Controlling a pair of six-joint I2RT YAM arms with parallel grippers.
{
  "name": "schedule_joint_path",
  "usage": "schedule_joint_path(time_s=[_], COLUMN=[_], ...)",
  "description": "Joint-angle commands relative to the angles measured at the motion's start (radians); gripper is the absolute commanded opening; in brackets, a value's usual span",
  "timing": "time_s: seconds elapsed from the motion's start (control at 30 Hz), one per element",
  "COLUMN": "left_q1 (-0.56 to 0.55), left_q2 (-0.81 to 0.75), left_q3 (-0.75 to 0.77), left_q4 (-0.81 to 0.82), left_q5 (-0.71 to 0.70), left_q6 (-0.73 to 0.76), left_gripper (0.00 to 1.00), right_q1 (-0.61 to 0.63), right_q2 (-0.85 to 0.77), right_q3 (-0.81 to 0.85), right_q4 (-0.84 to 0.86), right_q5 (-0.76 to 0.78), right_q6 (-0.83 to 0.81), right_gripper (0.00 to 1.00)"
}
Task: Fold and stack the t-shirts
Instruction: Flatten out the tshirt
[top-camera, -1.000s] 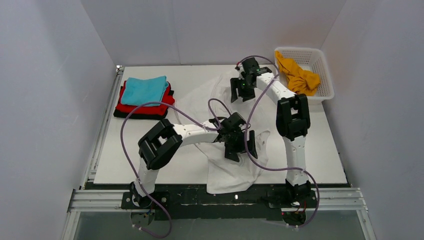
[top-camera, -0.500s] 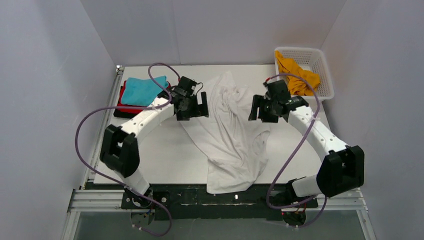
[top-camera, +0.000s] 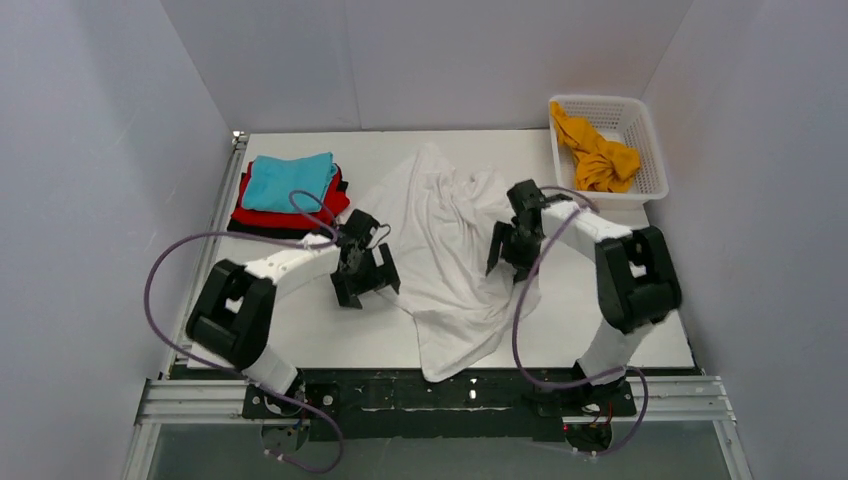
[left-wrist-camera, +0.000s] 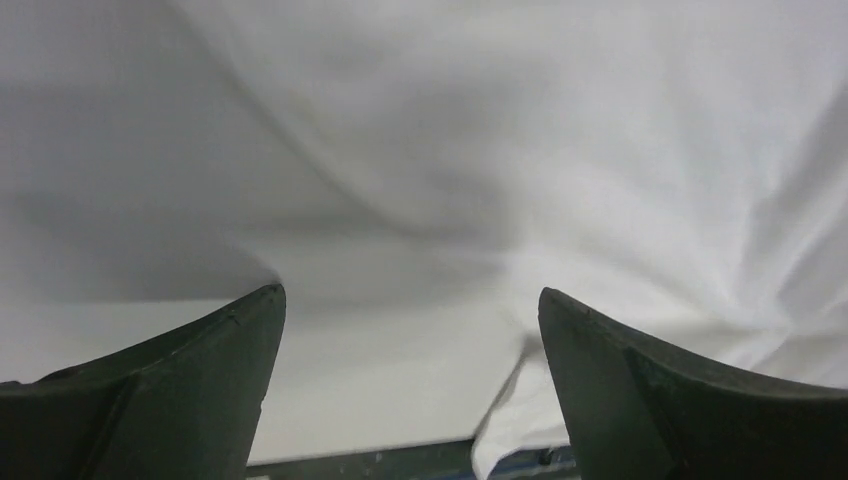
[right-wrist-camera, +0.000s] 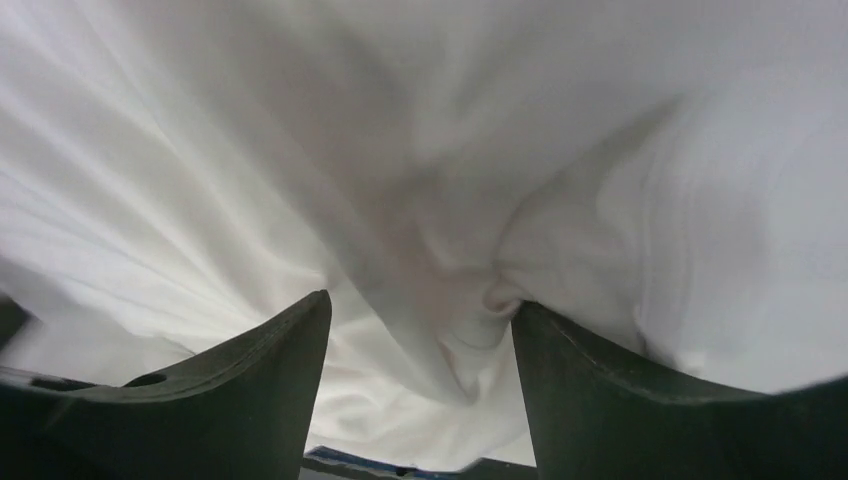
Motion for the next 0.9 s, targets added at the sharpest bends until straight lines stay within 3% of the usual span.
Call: schedule_joint_path(time_s=[0.0,0.13,0.27,0.43,0.53,0.67,0.87], left_q1=[-0.216,-0.259,-0.252,-0.178,-0.079,0.07,0.271], left_q2=[-0.243,-0.346,-0.32,-0.294,-0.251,-0.16,-0.196], left_q3=[-0.259,-0.255,-0.107,0.008,0.067,0.154,0.029], left_q4=[-0.106,-0.16,-0.299,-0.252,-0.195,-0.249,-0.181], left_q5=[-0.026,-0.176,-0.286,-0.223,-0.143,-0.12,-0.139], left_q6=[-0.236,-0.231,-0.134,-0.059,-0.012,-0.001,-0.019], left_gripper=[0.99,1.0,1.0,0.99,1.0,1.0,0.99], right_q1=[-0.163,-0.176,-0.175,-0.164,-0.145,-0.136,-0.137], right_q2=[0.367,0.492,0.446,0.239,0.087,-0.168,-0.492], right_q3=[0.545,0.832,0.861,0.661,0.501,0.235,-0.104], right_q4=[-0.1,-0.189,-0.214,-0.149,-0.131,-0.096,-0.106], right_q5=[0.091,0.087,0.083,0.074,0.147,0.204,0.28], right_q6=[-0.241,-0.305,-0.325,-0.32,-0.291,-0.204,-0.067], right_gripper=[0.73,0.73,0.73,0.72,0.73,0.73,0.76])
